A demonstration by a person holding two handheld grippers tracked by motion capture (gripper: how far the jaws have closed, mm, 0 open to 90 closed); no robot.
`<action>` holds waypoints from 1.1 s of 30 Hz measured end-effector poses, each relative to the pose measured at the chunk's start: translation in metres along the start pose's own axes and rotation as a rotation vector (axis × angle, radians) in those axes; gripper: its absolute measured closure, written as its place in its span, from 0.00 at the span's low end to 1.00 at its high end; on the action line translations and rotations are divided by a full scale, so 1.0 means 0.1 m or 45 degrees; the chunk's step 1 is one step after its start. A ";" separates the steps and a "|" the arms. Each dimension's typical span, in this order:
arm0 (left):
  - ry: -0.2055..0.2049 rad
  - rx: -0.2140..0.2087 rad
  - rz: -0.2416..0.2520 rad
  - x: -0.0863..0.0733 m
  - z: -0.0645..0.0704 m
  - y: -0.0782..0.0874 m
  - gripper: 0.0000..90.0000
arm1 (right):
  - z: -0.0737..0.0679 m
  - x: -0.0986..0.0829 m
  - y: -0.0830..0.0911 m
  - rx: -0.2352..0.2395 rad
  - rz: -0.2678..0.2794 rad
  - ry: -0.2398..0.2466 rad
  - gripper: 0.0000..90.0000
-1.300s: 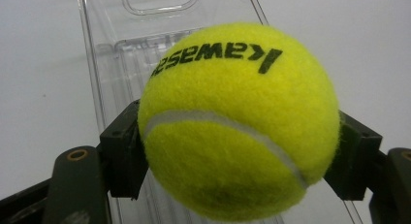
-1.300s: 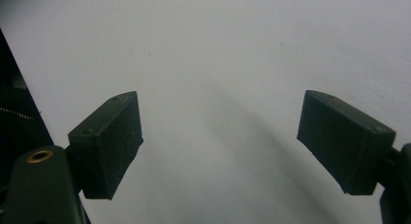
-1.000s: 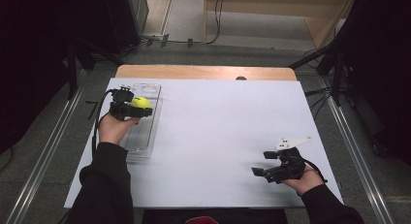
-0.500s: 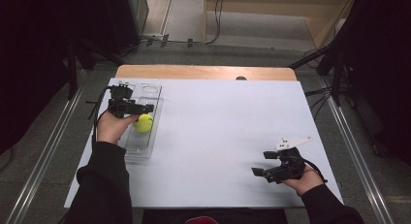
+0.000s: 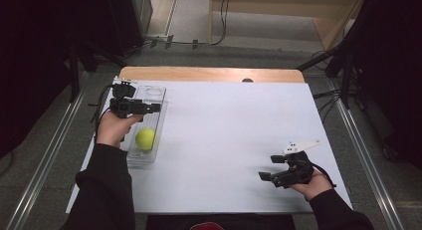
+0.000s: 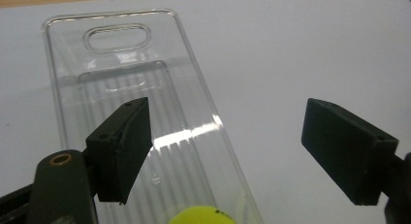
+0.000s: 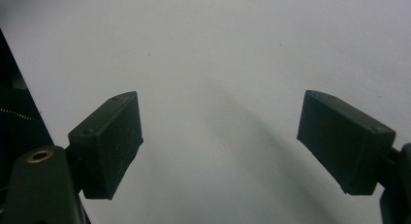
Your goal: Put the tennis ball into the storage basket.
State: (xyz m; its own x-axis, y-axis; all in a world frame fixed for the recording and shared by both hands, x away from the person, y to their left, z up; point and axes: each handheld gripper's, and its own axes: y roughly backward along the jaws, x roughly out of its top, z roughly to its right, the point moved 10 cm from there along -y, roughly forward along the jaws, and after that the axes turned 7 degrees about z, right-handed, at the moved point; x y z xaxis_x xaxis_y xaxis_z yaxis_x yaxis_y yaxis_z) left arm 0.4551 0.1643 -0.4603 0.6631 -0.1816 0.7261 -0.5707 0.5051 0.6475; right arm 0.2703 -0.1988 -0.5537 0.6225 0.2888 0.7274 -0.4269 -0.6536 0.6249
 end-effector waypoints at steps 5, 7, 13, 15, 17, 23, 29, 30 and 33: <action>-0.023 -0.043 -0.022 -0.01 0.10 -0.02 0.21 | 0.00 0.00 0.00 -0.001 0.001 0.000 0.16; -0.025 -0.059 -0.023 -0.01 0.14 -0.04 0.21 | 0.00 0.00 0.00 0.000 0.002 0.000 0.16; -0.035 -0.104 -0.029 -0.02 0.25 -0.06 0.21 | 0.00 0.00 0.00 0.001 -0.001 0.001 0.16; -0.034 -0.125 -0.026 -0.01 0.29 -0.06 0.21 | 0.00 0.01 0.00 0.002 0.001 0.003 0.16; -0.034 -0.147 -0.028 -0.02 0.32 -0.06 0.21 | 0.00 0.01 0.00 0.004 0.000 0.003 0.16; -0.051 -0.189 -0.043 -0.03 0.43 -0.09 0.21 | -0.01 0.01 0.00 0.002 0.002 0.005 0.16; -0.054 -0.239 -0.052 -0.05 0.52 -0.13 0.21 | 0.00 0.00 0.01 -0.001 0.000 0.003 0.16; -0.046 -0.243 -0.052 -0.06 0.53 -0.14 0.21 | -0.01 0.00 0.00 -0.001 0.000 0.003 0.16; -0.058 -0.244 -0.063 -0.08 0.56 -0.17 0.21 | -0.01 0.00 0.00 0.000 0.000 0.009 0.16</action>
State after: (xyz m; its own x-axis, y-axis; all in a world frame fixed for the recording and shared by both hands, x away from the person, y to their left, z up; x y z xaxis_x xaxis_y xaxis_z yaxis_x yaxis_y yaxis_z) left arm 0.4322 0.1104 -0.4641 0.6630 -0.2464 0.7069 -0.4323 0.6448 0.6303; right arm 0.2700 -0.1986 -0.5530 0.6182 0.2938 0.7291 -0.4265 -0.6538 0.6251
